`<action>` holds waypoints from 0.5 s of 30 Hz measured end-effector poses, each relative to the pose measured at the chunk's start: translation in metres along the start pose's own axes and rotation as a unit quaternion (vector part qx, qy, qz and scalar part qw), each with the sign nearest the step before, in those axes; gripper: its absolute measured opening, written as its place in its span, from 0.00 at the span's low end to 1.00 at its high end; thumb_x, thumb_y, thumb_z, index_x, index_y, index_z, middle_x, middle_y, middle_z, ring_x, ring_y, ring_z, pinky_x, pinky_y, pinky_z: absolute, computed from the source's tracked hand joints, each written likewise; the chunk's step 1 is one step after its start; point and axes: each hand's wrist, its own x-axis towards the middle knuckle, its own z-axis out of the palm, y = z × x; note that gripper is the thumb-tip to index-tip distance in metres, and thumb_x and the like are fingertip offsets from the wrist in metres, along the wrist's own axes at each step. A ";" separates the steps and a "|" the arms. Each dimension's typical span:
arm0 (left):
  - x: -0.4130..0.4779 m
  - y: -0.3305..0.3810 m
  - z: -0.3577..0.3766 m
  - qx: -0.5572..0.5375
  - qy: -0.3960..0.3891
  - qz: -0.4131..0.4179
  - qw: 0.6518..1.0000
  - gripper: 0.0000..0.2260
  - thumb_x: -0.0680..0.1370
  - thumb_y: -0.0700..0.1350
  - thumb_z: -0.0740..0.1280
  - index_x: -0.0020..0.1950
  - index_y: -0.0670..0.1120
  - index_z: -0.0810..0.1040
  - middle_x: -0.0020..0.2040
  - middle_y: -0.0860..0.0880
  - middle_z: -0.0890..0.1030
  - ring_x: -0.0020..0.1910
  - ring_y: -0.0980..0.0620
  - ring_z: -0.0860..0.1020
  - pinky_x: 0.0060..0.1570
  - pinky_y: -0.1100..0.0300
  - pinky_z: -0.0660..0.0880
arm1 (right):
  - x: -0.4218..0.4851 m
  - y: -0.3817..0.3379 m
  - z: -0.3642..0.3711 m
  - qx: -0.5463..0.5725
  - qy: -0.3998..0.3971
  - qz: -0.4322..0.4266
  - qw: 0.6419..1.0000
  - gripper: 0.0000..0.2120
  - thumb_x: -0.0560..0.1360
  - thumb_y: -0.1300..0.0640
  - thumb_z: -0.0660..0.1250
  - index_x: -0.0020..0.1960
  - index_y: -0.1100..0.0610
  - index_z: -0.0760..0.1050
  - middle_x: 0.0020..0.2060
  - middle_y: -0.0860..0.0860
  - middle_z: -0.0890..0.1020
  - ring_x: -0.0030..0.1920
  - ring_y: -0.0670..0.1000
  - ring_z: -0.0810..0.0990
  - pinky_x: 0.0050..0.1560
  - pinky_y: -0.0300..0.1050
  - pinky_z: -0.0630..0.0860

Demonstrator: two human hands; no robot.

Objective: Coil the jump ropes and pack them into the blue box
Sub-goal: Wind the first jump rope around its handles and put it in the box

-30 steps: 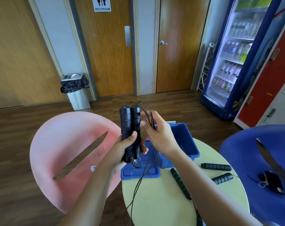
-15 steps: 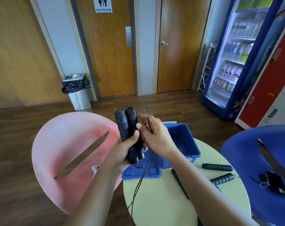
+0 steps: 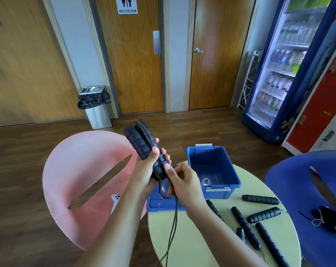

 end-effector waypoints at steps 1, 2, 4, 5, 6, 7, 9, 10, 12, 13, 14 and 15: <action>0.000 0.000 0.001 -0.006 0.003 0.002 1.000 0.43 0.50 0.57 0.84 0.59 0.47 0.71 0.40 0.48 0.76 0.37 0.50 0.77 0.46 0.51 0.74 | 0.000 -0.002 0.000 -0.001 0.003 -0.002 1.000 0.15 0.76 0.52 0.67 0.38 0.60 0.69 0.29 0.54 0.78 0.22 0.47 0.73 0.34 0.49 0.75; 0.000 -0.001 0.001 -0.015 0.011 0.003 1.000 0.43 0.50 0.56 0.84 0.59 0.47 0.71 0.40 0.47 0.76 0.37 0.49 0.76 0.46 0.50 0.74 | 0.001 -0.003 -0.001 -0.001 -0.002 -0.002 1.000 0.15 0.76 0.52 0.68 0.38 0.60 0.70 0.28 0.53 0.79 0.21 0.47 0.73 0.33 0.49 0.75; 0.000 -0.001 0.004 -0.026 0.035 0.006 0.999 0.43 0.50 0.54 0.85 0.59 0.46 0.70 0.40 0.47 0.75 0.37 0.49 0.76 0.45 0.49 0.74 | 0.000 -0.007 -0.002 -0.003 -0.020 -0.004 1.000 0.14 0.75 0.52 0.70 0.37 0.60 0.71 0.27 0.51 0.79 0.21 0.47 0.72 0.32 0.48 0.75; -0.001 -0.001 0.006 -0.027 0.046 0.005 0.999 0.43 0.50 0.54 0.85 0.59 0.46 0.70 0.39 0.47 0.76 0.36 0.49 0.76 0.44 0.50 0.74 | -0.001 -0.008 -0.001 -0.007 -0.026 -0.006 1.000 0.14 0.74 0.53 0.70 0.36 0.60 0.71 0.26 0.49 0.79 0.20 0.47 0.72 0.31 0.48 0.75; -0.001 -0.001 0.009 -0.024 0.056 0.005 0.998 0.42 0.51 0.52 0.85 0.59 0.46 0.70 0.37 0.47 0.76 0.35 0.49 0.77 0.43 0.51 0.74 | -0.003 -0.009 0.001 -0.011 -0.026 -0.010 1.000 0.15 0.74 0.53 0.71 0.36 0.60 0.71 0.26 0.49 0.79 0.20 0.47 0.72 0.32 0.49 0.76; 0.000 -0.001 0.010 -0.018 0.063 0.007 0.998 0.39 0.54 0.49 0.84 0.60 0.46 0.70 0.36 0.48 0.77 0.33 0.50 0.77 0.42 0.51 0.74 | -0.004 -0.010 0.002 -0.014 -0.019 -0.012 1.000 0.15 0.73 0.52 0.71 0.36 0.60 0.71 0.25 0.49 0.79 0.20 0.48 0.73 0.32 0.50 0.77; 0.001 -0.001 0.011 -0.006 0.069 0.014 0.997 0.29 0.64 0.42 0.77 0.61 0.46 0.69 0.34 0.48 0.76 0.33 0.49 0.76 0.41 0.51 0.74 | -0.004 -0.011 0.003 -0.017 -0.004 -0.012 1.000 0.15 0.73 0.52 0.71 0.37 0.62 0.72 0.26 0.51 0.79 0.21 0.48 0.73 0.34 0.55 0.79; 0.001 0.000 0.010 -0.001 0.071 0.014 0.997 0.26 0.66 0.41 0.74 0.61 0.46 0.69 0.35 0.46 0.76 0.34 0.48 0.76 0.41 0.51 0.74 | -0.004 -0.012 0.003 -0.018 -0.002 -0.009 1.000 0.16 0.73 0.51 0.72 0.38 0.62 0.72 0.26 0.51 0.79 0.21 0.48 0.74 0.35 0.56 0.79; 0.001 0.001 0.010 0.016 0.070 0.006 0.997 0.24 0.67 0.38 0.72 0.61 0.47 0.70 0.38 0.43 0.74 0.36 0.44 0.74 0.36 0.52 0.75 | -0.003 -0.014 0.001 -0.017 -0.005 -0.001 1.000 0.16 0.72 0.52 0.72 0.38 0.62 0.70 0.26 0.51 0.80 0.21 0.48 0.74 0.36 0.56 0.80; 0.001 0.001 0.010 0.023 0.071 0.004 0.997 0.25 0.67 0.37 0.71 0.61 0.47 0.70 0.39 0.42 0.73 0.36 0.43 0.73 0.32 0.53 0.75 | -0.003 -0.014 0.001 -0.011 -0.008 0.002 1.000 0.16 0.72 0.52 0.72 0.38 0.61 0.69 0.26 0.51 0.80 0.21 0.48 0.75 0.36 0.56 0.80; 0.001 0.000 0.010 0.022 0.071 0.003 0.997 0.24 0.66 0.35 0.71 0.60 0.47 0.70 0.39 0.42 0.73 0.36 0.43 0.73 0.30 0.54 0.75 | -0.002 -0.012 0.001 -0.005 -0.014 0.007 1.000 0.17 0.73 0.51 0.72 0.39 0.60 0.68 0.26 0.51 0.80 0.21 0.48 0.75 0.36 0.55 0.80; 0.002 -0.001 0.011 0.012 0.071 0.004 0.997 0.23 0.67 0.34 0.70 0.59 0.47 0.71 0.39 0.43 0.74 0.35 0.44 0.73 0.31 0.54 0.75 | -0.003 -0.010 0.002 0.005 -0.020 0.014 1.000 0.17 0.73 0.50 0.71 0.40 0.60 0.68 0.26 0.51 0.79 0.21 0.49 0.75 0.35 0.54 0.79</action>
